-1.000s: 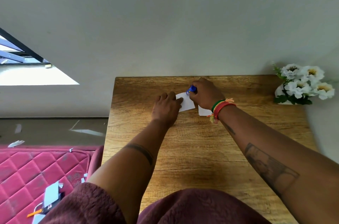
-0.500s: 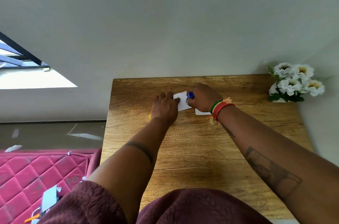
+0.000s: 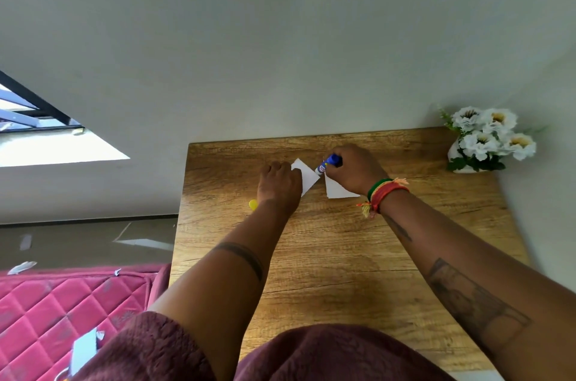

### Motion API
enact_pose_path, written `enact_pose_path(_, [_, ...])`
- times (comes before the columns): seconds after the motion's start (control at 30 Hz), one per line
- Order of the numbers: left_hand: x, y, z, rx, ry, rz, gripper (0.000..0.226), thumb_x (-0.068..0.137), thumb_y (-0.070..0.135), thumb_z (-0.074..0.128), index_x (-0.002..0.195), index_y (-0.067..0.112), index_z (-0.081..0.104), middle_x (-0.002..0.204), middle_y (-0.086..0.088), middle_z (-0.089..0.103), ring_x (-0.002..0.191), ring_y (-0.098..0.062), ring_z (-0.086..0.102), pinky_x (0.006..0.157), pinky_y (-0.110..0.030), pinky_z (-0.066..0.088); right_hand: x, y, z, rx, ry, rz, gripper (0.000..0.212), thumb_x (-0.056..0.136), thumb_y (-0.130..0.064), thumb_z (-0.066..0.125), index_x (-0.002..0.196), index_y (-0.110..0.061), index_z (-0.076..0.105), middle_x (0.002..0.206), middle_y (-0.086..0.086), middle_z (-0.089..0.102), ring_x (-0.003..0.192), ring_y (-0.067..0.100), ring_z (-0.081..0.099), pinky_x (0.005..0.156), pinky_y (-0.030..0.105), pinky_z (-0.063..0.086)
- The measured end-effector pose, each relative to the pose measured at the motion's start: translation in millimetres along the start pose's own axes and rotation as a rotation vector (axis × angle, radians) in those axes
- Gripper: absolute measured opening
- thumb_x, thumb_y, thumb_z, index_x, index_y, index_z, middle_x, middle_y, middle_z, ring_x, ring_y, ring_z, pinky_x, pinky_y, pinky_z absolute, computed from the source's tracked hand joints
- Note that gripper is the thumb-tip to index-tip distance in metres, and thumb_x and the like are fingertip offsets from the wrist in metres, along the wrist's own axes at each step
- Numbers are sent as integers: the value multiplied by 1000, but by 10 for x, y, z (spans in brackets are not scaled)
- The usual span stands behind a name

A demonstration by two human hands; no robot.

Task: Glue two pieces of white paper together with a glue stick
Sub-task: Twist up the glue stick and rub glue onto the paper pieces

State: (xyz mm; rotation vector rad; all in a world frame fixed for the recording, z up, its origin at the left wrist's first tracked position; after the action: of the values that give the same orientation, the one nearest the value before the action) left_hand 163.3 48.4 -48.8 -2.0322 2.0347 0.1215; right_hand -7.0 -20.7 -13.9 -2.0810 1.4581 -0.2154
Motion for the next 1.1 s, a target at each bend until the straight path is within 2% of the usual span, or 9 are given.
enact_pose_path(0.07, [29, 23, 24, -12, 33, -6, 46, 96, 50, 60, 127, 16, 61, 130, -11, 60, 121, -32, 52, 98, -44, 40, -18, 2, 29, -7, 7, 0, 20, 88, -32, 69, 101, -17, 72, 94, 1, 62, 78, 18, 57, 60, 25, 39])
enact_pose_path(0.17, [38, 19, 65, -63, 64, -34, 53, 96, 58, 56, 128, 16, 61, 131, -12, 58, 121, -33, 53, 99, -44, 40, -23, -18, 83, 0, -4, -2, 24, 89, -34, 70, 104, -14, 72, 98, 5, 62, 84, 23, 60, 72, 33, 51])
enact_pose_path(0.27, [-16, -43, 122, -131, 138, -32, 41, 101, 47, 52, 127, 16, 62, 129, -11, 59, 117, -32, 55, 96, -42, 41, -10, -40, 122, -14, 4, -1, 25, 90, -31, 69, 107, -13, 71, 102, 7, 63, 88, 24, 61, 78, 39, 55])
enact_pose_path(0.37, [-62, -158, 208, -174, 175, 61, 35, 99, 29, 60, 133, 22, 60, 132, -7, 57, 118, -30, 51, 96, -40, 40, 25, -28, 137, 9, 2, 2, 23, 90, -29, 68, 106, -13, 71, 101, 6, 62, 86, 23, 58, 71, 33, 47])
enact_pose_path(0.5, [-83, -261, 269, -131, 135, 182, 47, 98, 33, 62, 144, 36, 56, 145, -5, 50, 131, -33, 44, 102, -44, 35, 35, -38, 163, 14, -10, -3, 21, 89, -27, 67, 106, -14, 71, 100, 6, 62, 84, 21, 57, 69, 29, 40])
enact_pose_path(0.63, [-61, -214, 247, -145, 120, 87, 45, 96, 46, 61, 139, 34, 60, 142, -7, 51, 128, -32, 45, 103, -44, 34, 46, -50, 182, 9, 1, 3, 21, 88, -27, 68, 104, -13, 70, 98, 5, 61, 83, 21, 57, 69, 28, 40])
enact_pose_path(0.73, [-36, -144, 243, -181, 123, 13, 45, 94, 48, 64, 135, 28, 63, 141, -9, 50, 127, -33, 45, 103, -46, 34, 87, -59, 164, -23, 10, 4, 21, 89, -25, 67, 106, -13, 69, 98, 4, 59, 84, 20, 55, 70, 28, 39])
enact_pose_path(0.87, [-19, -131, 266, -199, 129, -11, 46, 95, 49, 61, 136, 28, 62, 142, -9, 48, 129, -33, 43, 104, -46, 31, 173, -107, 137, -52, 22, -36, 18, 91, -25, 66, 102, -11, 68, 93, 3, 54, 81, 22, 53, 70, 29, 37])
enact_pose_path(1.1, [-34, -133, 251, -228, 119, -35, 46, 97, 52, 56, 139, 32, 59, 145, -9, 43, 131, -33, 39, 108, -46, 27, 288, -191, 253, -100, -21, -92, 22, 91, -25, 67, 109, -12, 69, 99, 4, 55, 85, 18, 49, 74, 29, 38])
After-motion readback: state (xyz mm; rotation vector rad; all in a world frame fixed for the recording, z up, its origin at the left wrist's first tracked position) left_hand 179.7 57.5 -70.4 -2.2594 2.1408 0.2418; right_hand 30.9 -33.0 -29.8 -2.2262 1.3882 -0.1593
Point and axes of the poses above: each hand's wrist, its own x-axis towards the middle knuckle, its own z-axis out of the palm, y = z × x, the point moved 1 cm from there along x, towards the middle knuckle
